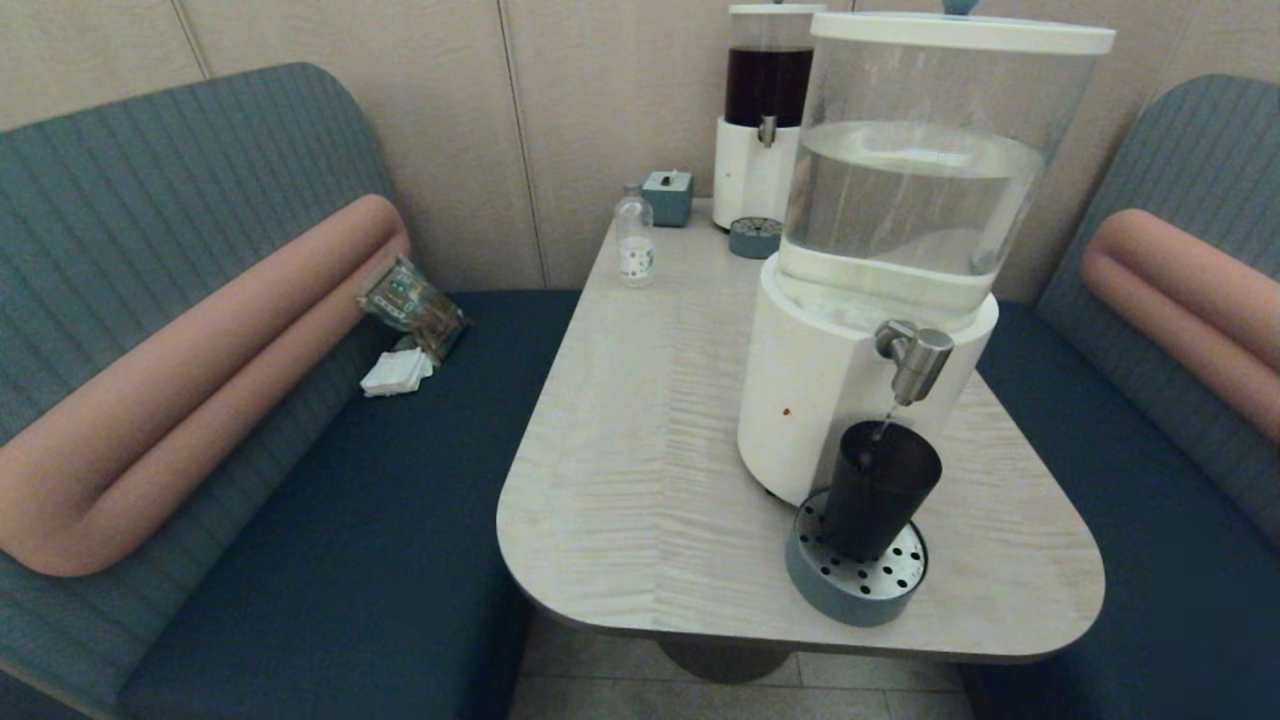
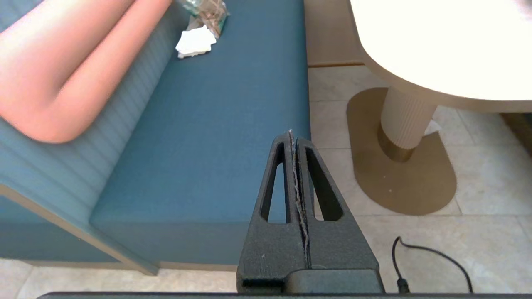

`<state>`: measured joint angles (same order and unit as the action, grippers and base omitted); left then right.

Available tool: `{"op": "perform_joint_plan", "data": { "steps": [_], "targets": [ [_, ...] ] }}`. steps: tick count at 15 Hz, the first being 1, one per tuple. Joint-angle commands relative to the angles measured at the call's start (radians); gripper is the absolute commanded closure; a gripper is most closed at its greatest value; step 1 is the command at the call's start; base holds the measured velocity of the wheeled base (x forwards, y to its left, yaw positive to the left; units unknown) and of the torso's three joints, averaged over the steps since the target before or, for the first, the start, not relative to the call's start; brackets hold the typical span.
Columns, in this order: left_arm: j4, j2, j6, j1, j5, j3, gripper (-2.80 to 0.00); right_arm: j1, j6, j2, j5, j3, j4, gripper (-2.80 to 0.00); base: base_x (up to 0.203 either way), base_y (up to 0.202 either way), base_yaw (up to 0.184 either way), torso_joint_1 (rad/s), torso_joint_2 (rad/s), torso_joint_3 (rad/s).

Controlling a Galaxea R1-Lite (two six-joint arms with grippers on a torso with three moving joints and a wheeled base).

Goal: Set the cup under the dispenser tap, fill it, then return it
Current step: Turn off the faucet

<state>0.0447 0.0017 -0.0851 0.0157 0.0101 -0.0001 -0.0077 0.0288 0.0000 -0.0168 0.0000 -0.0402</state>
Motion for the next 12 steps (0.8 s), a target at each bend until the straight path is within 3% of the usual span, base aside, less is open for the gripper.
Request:
{"op": "perform_joint_plan", "data": {
  "steps": [1,4,6,9,11,12],
  "targets": [
    [0.006,0.001,-0.005,0.001,0.005,-0.004,0.0,0.0,0.0,0.002,0.0,0.014,-0.001,0.0,0.0,0.0,0.0,0.0,0.0,0.0],
    [0.022,0.029,-0.02,0.001,0.079,-0.112,0.0,0.0,0.0,0.002,0.0,0.014,-0.001,0.0,0.0,0.0,0.0,0.0,0.0,0.0],
    [0.021,0.171,0.041,0.0,0.134,-0.335,0.0,0.0,0.0,0.002,0.0,0.015,-0.001,0.0,0.0,0.0,0.0,0.0,0.0,0.0],
    [-0.053,0.592,0.187,-0.002,0.188,-0.738,0.0,0.0,0.0,0.002,0.0,0.015,-0.001,0.0,0.0,0.0,0.0,0.0,0.0,0.0],
    [-0.067,0.85,0.239,-0.003,0.329,-0.997,0.0,0.0,0.0,0.002,0.0,0.014,-0.001,0.0,0.0,0.0,0.0,0.0,0.0,0.0],
    [-0.037,0.959,0.227,-0.004,0.482,-1.097,0.0,0.0,0.0,0.002,0.0,0.015,-0.001,0.0,0.0,0.0,0.0,0.0,0.0,0.0]
  ]
}}
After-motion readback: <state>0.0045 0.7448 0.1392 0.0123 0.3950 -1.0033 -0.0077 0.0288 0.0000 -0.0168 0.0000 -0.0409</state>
